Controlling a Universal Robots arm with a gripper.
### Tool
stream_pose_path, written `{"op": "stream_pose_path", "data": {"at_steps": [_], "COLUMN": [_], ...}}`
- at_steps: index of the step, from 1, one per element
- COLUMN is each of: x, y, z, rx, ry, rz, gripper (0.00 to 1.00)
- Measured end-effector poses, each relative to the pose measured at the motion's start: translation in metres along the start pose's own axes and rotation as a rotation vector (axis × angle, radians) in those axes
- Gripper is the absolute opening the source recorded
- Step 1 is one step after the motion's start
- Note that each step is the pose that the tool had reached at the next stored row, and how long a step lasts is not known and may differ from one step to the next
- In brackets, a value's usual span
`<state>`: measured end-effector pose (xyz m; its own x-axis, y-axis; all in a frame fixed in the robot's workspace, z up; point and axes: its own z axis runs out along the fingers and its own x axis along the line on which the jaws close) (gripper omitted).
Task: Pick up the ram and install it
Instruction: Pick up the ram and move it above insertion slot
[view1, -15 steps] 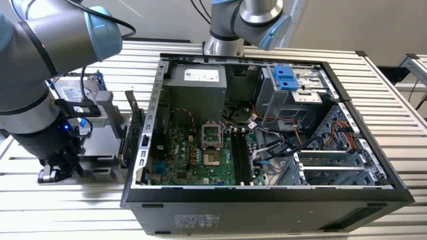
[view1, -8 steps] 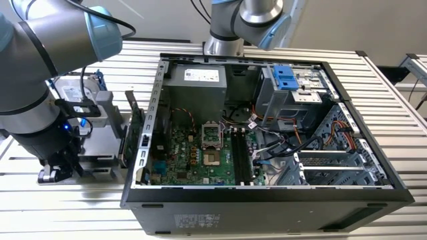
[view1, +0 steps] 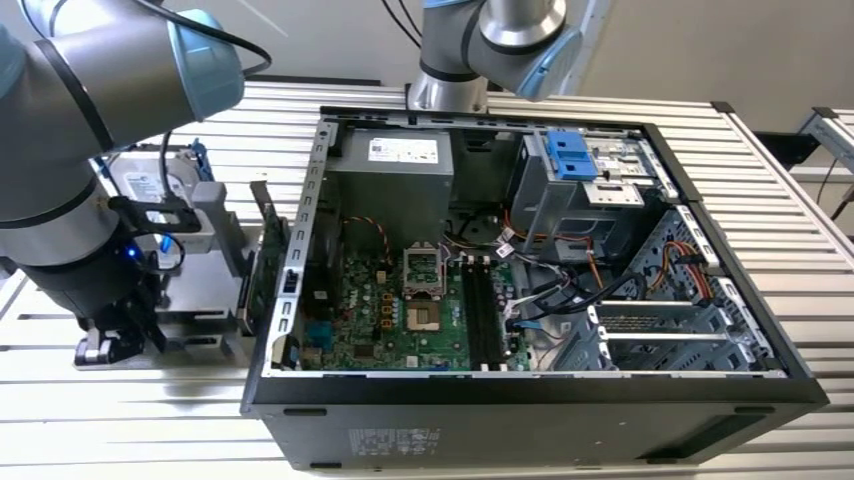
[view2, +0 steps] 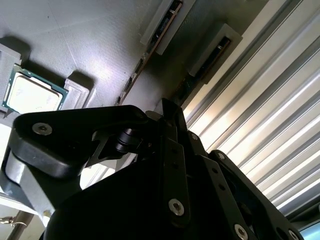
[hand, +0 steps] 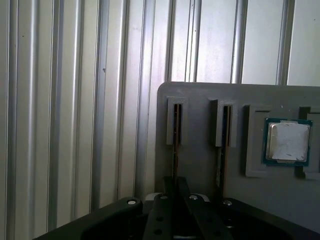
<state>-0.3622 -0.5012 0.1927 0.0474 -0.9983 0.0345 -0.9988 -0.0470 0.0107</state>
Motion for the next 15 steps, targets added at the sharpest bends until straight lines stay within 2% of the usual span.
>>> {"op": "stream_pose_path", "data": {"at_steps": [15], "x": [0.0008], "y": [0.0003], "z": [-0.0226], "rx": [-0.0001], "ry": [0.0001], "rz": [0.000], "gripper": [0.00]}}
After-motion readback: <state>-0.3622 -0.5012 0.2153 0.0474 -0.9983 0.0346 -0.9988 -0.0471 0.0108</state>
